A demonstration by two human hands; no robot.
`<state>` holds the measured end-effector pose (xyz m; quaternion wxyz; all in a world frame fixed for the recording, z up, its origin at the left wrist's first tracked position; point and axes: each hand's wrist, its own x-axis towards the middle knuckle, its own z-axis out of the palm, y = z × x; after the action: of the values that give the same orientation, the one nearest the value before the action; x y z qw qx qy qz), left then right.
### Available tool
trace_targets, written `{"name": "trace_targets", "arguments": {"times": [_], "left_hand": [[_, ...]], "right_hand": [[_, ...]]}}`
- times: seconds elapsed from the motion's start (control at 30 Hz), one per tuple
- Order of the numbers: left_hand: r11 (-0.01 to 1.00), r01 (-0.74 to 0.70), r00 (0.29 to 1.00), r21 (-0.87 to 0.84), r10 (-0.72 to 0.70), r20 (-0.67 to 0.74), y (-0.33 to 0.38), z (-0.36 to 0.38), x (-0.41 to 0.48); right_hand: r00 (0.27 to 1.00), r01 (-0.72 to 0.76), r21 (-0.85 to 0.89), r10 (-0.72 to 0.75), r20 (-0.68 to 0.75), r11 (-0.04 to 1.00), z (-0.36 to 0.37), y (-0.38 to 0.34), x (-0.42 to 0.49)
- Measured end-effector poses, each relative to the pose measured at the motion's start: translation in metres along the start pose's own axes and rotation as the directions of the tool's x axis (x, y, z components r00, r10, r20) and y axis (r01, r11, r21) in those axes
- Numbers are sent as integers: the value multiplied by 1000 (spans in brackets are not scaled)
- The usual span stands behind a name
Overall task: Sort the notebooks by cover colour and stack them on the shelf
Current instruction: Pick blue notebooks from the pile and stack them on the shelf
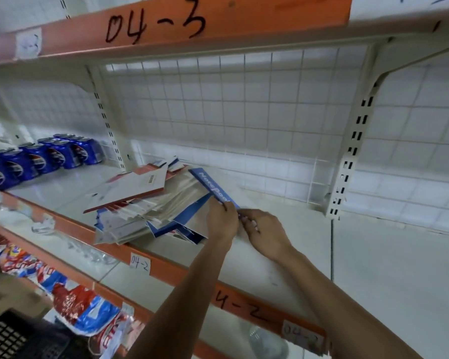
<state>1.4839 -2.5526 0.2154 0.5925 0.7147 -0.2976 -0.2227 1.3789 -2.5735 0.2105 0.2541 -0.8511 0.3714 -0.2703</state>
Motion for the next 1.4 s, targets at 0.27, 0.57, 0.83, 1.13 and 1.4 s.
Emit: {"name": "trace_targets", "arguments": {"times": [0.27,0.57,0.83,1.13,1.4], "left_hand": [[981,-19,973,-195,62,220,-3,0,-19],[286,-236,969,929,136,205,-37,-18,-14],[424,-285,929,860,344,138,-13,-8,-29],[313,-679,678,664,615,403,-3,41,-71],[364,-686,707,630,540,457,-10,26,-44]], "right_hand": [[843,-401,527,527,-107,749,-40,36,11],[827,-313,528,500,-258,790,-57,63,-1],[791,-343,507,534,-298,791,-57,66,-10],[781,-280,810,613,-120,515,-54,55,-8],[782,-372,721,616,-96,584,-56,65,-15]]}}
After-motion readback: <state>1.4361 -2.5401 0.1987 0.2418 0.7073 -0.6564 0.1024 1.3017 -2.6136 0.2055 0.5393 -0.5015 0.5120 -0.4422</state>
